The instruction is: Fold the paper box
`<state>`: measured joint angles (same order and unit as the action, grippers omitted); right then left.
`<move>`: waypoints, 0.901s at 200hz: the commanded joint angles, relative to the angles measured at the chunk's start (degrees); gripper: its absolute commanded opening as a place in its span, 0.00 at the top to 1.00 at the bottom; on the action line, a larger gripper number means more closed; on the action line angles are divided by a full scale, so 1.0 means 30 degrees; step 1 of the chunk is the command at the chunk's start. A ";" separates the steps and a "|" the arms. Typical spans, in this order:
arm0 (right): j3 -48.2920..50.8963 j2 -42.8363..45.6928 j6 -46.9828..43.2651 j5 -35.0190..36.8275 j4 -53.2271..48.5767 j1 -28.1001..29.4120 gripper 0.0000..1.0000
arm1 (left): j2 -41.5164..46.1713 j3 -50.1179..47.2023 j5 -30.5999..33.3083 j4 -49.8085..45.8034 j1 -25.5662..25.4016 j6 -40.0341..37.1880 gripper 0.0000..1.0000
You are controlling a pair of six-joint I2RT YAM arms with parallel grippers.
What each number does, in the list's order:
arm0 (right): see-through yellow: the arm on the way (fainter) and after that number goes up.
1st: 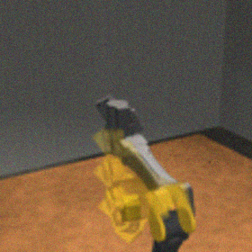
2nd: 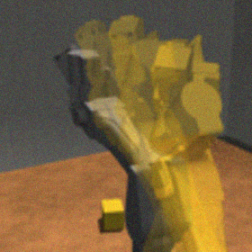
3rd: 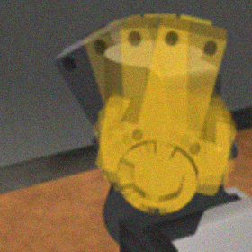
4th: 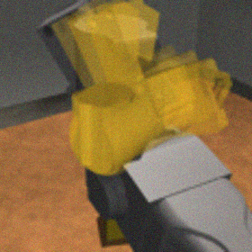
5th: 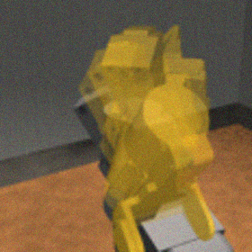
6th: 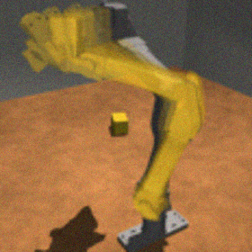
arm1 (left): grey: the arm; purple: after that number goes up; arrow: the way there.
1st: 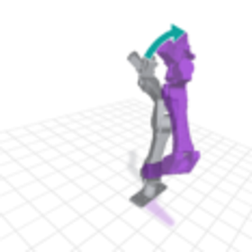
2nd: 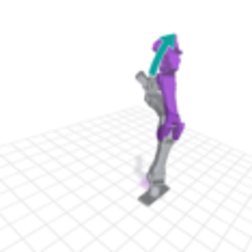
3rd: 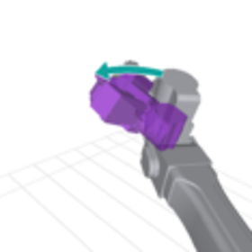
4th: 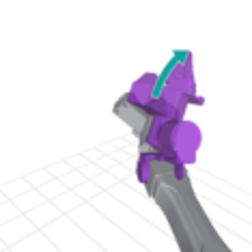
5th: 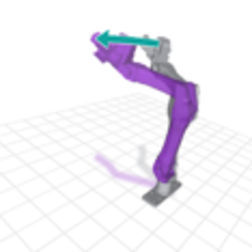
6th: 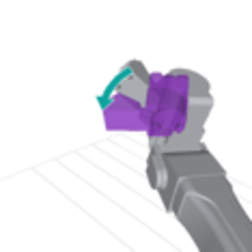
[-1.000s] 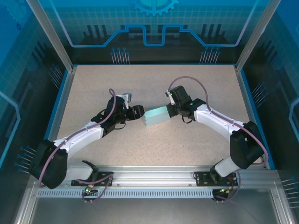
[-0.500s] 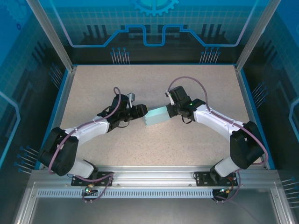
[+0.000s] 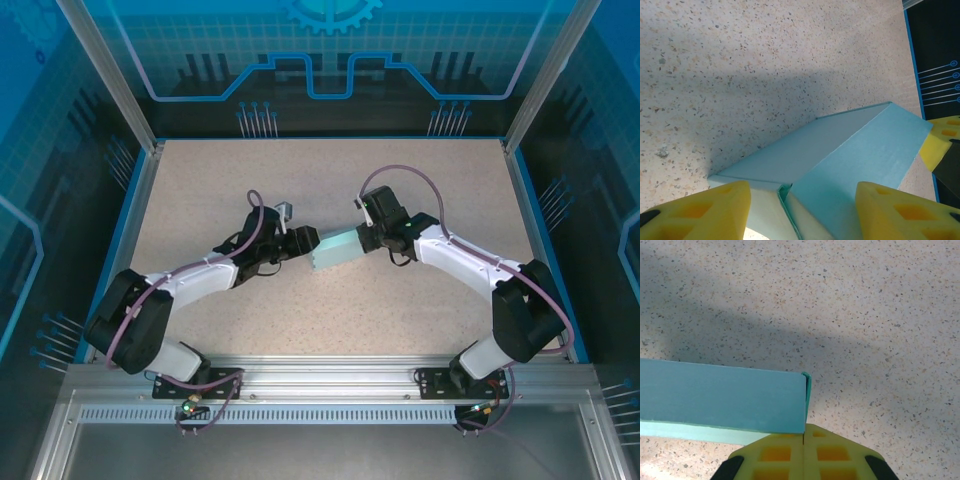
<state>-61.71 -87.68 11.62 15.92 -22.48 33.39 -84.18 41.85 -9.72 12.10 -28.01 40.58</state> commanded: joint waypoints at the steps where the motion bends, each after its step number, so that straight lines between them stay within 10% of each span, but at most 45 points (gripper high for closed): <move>1: 0.0268 0.0441 0.0095 -0.0055 -0.0856 0.0347 0.93 | -0.0706 -0.0582 0.0915 -0.1063 -0.0375 -0.0906 0.42; 180: -0.3086 0.1109 -0.0779 -0.5130 -0.3354 -0.1504 0.54 | -0.0669 -0.0680 0.2123 -0.1660 -0.0827 -0.2173 0.43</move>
<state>-67.83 -83.77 10.02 7.97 -30.70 32.10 -84.51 41.85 -5.58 13.21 -29.91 36.91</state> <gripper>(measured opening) 0.452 0.574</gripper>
